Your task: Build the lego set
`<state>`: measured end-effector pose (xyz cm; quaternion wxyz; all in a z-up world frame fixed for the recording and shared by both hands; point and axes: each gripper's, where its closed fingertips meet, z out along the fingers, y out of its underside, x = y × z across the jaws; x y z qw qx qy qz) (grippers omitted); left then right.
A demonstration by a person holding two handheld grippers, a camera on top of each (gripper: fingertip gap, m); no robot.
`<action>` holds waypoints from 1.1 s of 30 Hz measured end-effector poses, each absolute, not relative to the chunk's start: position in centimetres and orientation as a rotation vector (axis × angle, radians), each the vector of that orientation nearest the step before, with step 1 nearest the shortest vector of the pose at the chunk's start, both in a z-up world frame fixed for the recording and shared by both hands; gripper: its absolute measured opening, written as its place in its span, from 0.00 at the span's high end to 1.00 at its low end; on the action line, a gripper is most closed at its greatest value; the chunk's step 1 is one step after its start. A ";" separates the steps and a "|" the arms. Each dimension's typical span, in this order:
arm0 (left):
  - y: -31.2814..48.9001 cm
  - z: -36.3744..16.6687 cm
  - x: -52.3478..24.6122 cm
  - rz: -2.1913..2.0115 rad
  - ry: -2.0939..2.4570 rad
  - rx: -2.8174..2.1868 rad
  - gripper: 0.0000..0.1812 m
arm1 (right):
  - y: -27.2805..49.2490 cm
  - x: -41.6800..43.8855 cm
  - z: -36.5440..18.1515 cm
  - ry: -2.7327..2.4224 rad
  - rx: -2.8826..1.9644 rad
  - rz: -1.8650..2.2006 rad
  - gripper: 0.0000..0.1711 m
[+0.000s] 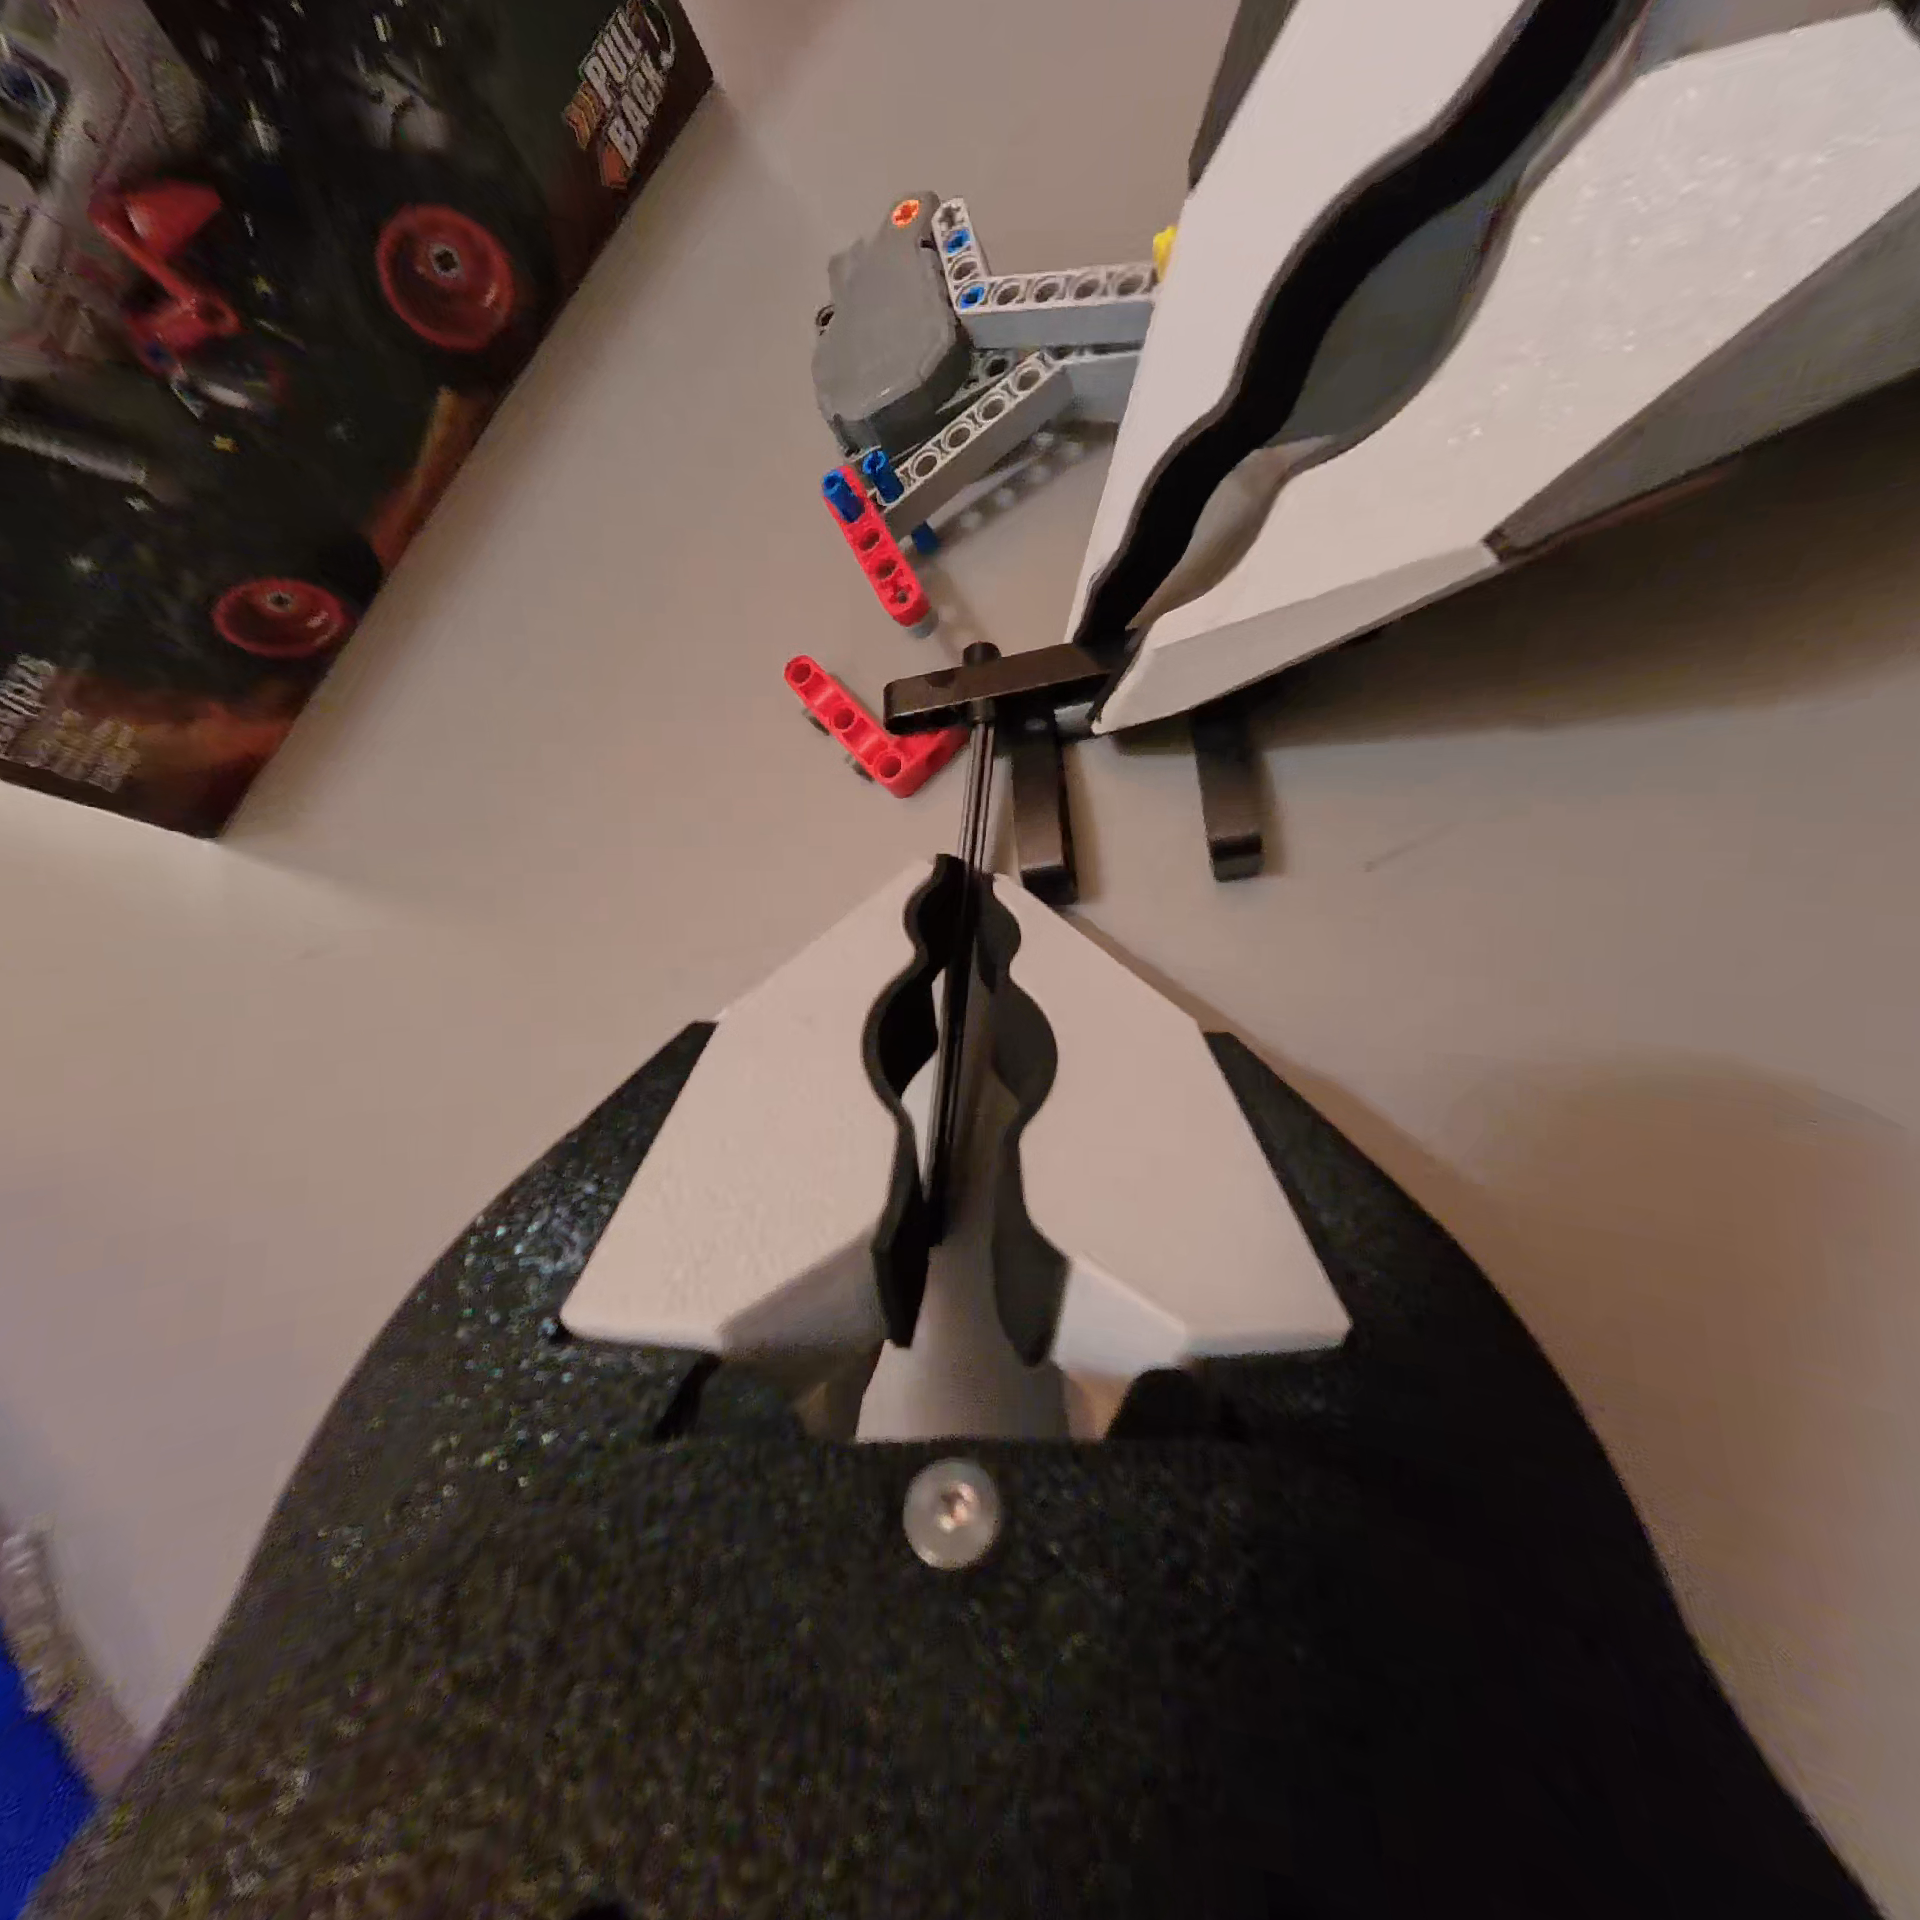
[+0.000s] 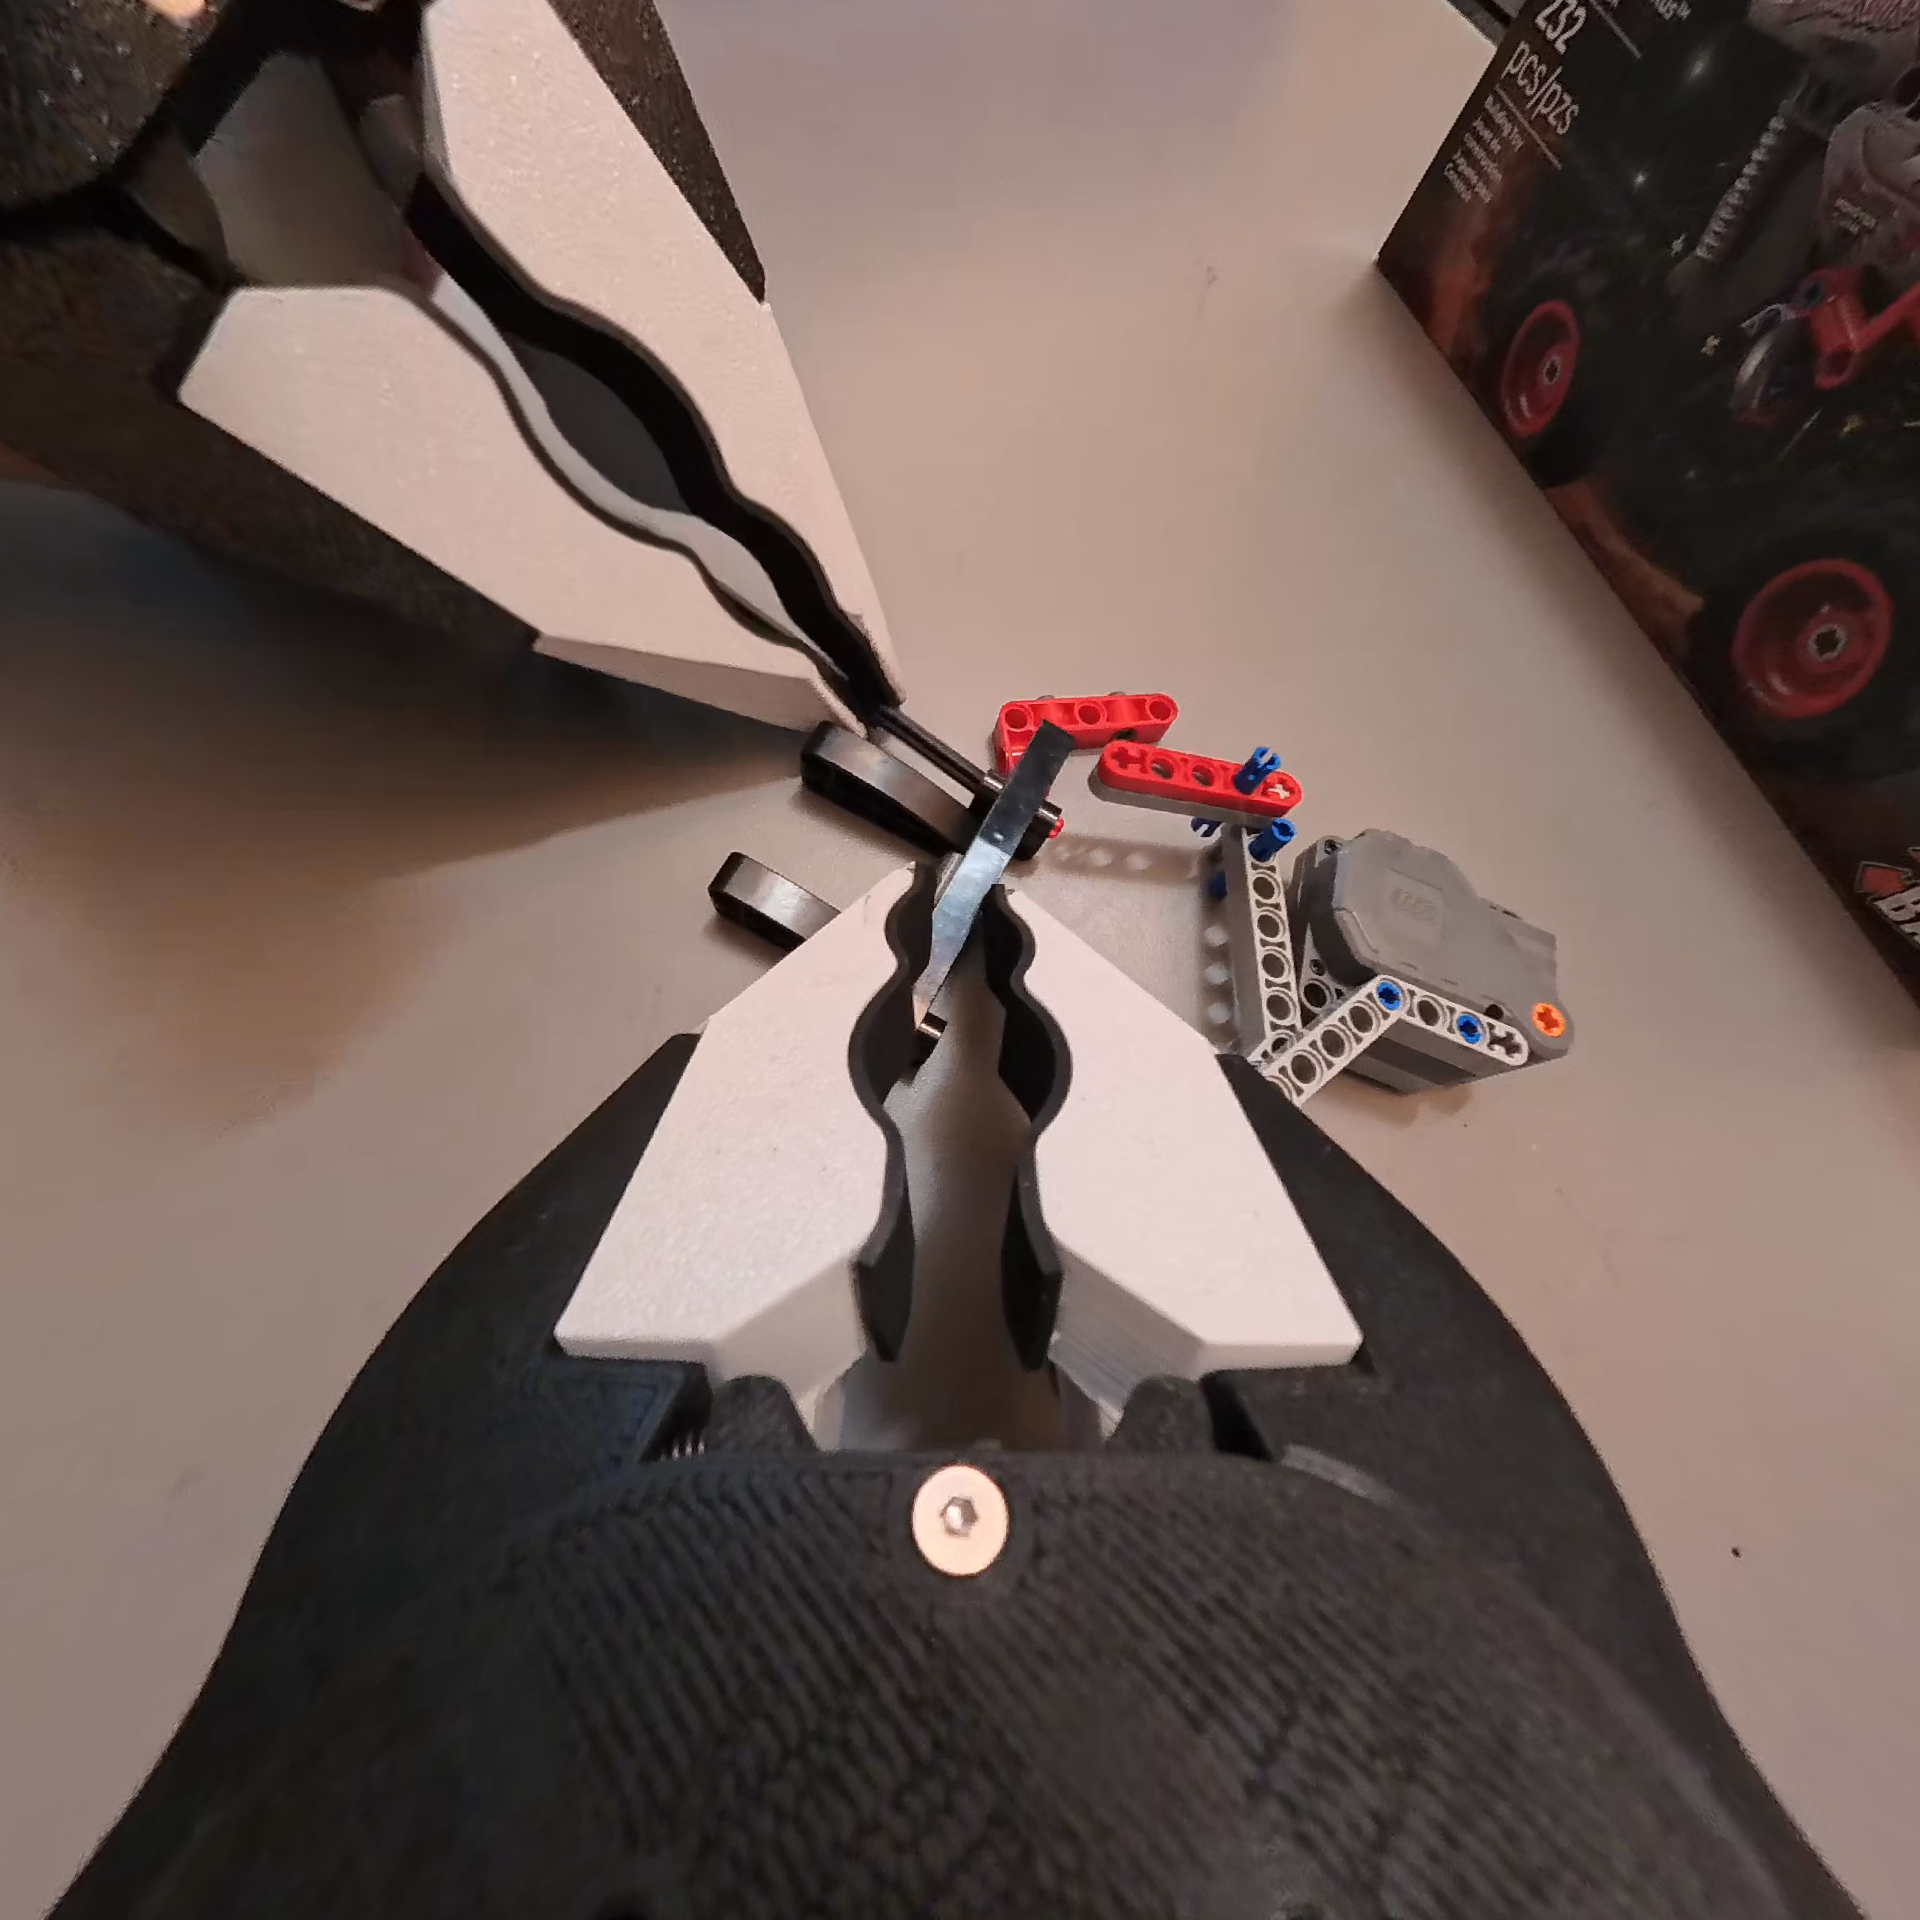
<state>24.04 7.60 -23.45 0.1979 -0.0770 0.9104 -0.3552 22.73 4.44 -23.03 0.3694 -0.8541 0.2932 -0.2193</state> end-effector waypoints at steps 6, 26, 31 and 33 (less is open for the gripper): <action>7.8 -23.2 23.8 -0.875 2.538 -0.289 1.00 | 4.5 22.8 -23.0 0.718 -2.211 -0.638 0.95; 7.8 -22.7 23.6 -0.923 2.421 0.047 0.99 | 4.7 22.7 -23.0 0.681 -2.213 -0.577 0.95; 7.8 -22.6 23.5 -0.943 2.497 -0.108 1.00 | 4.7 22.7 -23.0 0.652 -2.224 -0.608 0.95; 7.7 -22.5 23.4 -1.044 2.563 -0.234 1.00 | 4.7 22.7 -23.0 0.644 -2.226 -0.620 0.95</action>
